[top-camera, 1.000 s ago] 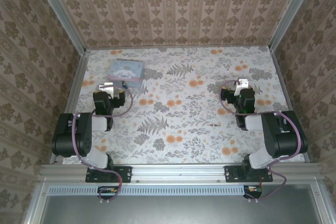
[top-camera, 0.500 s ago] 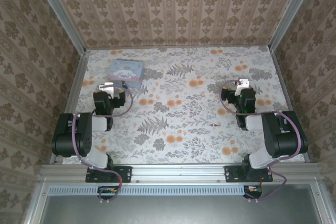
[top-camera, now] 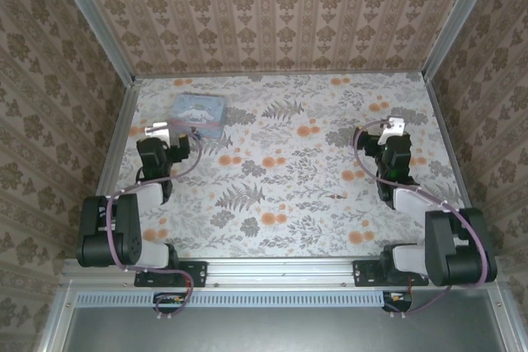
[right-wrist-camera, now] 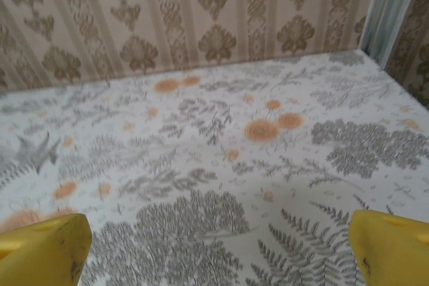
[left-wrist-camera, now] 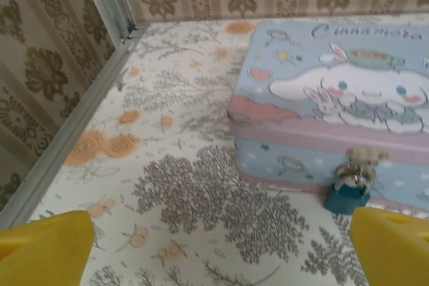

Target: Unlock the padlock with the key

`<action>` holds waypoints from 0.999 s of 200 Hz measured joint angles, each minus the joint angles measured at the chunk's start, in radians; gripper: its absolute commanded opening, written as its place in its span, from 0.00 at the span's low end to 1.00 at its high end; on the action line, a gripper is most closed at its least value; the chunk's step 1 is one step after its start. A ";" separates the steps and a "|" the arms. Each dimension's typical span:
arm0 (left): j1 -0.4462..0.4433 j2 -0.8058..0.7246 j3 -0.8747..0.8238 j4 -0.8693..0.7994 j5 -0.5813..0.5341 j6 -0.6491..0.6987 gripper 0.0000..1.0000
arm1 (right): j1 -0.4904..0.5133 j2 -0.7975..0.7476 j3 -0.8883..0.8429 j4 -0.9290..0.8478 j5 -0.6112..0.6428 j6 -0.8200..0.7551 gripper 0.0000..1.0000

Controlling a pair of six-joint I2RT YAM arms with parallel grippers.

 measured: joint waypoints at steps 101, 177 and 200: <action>0.146 0.323 0.818 -0.604 0.171 -0.180 1.00 | -0.098 -0.043 0.142 -0.241 -0.300 0.390 0.97; 0.150 0.758 1.246 -0.912 0.393 -0.186 1.00 | -0.069 0.029 0.202 -0.462 -0.474 0.497 0.93; 0.127 0.792 1.267 -0.959 0.444 -0.187 1.00 | -0.052 0.035 0.202 -0.470 -0.495 0.513 0.93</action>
